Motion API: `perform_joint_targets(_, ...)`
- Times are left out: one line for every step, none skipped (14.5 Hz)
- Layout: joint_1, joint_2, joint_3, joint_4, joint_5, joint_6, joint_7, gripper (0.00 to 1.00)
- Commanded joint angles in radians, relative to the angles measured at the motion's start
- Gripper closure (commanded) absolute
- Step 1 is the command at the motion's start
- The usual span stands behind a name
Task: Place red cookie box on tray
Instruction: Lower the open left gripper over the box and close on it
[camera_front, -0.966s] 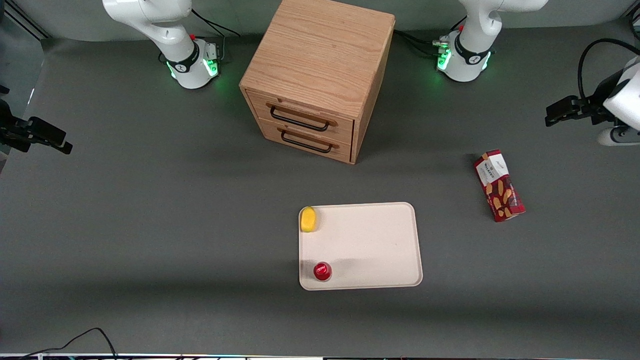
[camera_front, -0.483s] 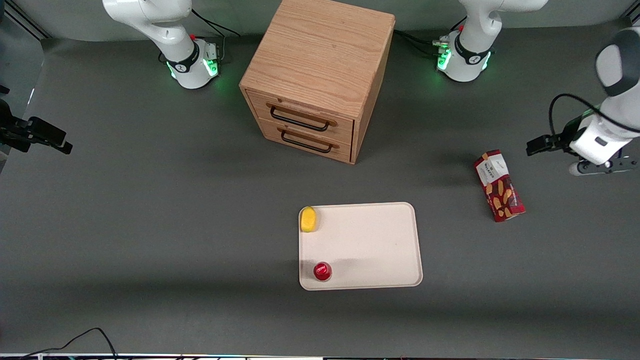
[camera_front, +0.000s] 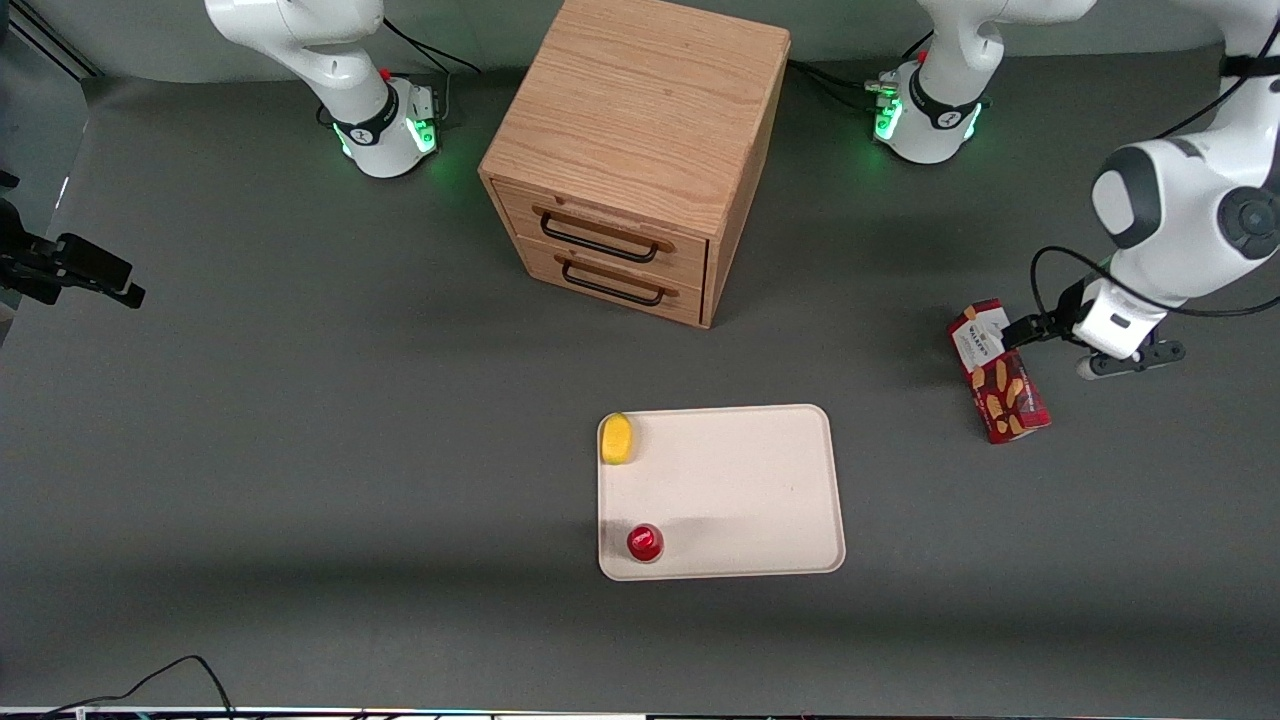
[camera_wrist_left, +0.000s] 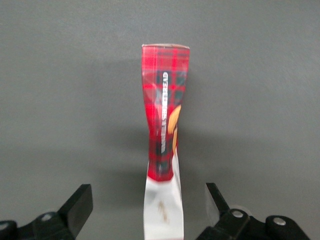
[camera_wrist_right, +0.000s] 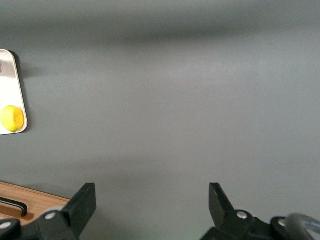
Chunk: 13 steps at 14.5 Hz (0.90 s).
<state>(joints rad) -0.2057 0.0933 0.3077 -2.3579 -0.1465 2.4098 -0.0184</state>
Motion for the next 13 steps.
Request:
perform_joint_targets(-0.020, 0.068, -0.001, 0.011, -0.061, 0.078, 0.023, 0.00)
perform_joint_targets(-0.026, 0.091, -0.002, 0.009, -0.067, 0.118, 0.023, 0.00)
perform_joint_targets(-0.024, 0.109, -0.008, 0.008, -0.068, 0.146, 0.023, 0.01)
perform_joint_targets(-0.024, 0.123, -0.016, 0.008, -0.073, 0.164, 0.023, 0.09)
perform_joint_targets(-0.026, 0.128, -0.022, 0.006, -0.091, 0.178, 0.023, 0.21)
perform_joint_targets(-0.026, 0.132, -0.028, 0.006, -0.109, 0.180, 0.024, 0.47)
perform_joint_targets(-0.024, 0.132, -0.028, 0.005, -0.117, 0.180, 0.024, 0.76)
perform_joint_targets(-0.024, 0.134, -0.030, 0.003, -0.117, 0.180, 0.024, 1.00)
perform_joint_targets(-0.024, 0.132, -0.030, 0.003, -0.117, 0.180, 0.024, 1.00)
perform_joint_targets(-0.024, 0.132, -0.030, 0.002, -0.119, 0.180, 0.023, 1.00)
perform_joint_targets(-0.024, 0.125, -0.030, -0.001, -0.119, 0.176, 0.023, 1.00)
perform_joint_targets(-0.027, 0.112, -0.030, -0.001, -0.119, 0.158, 0.021, 1.00)
perform_joint_targets(-0.034, 0.088, -0.030, -0.001, -0.120, 0.129, 0.017, 1.00)
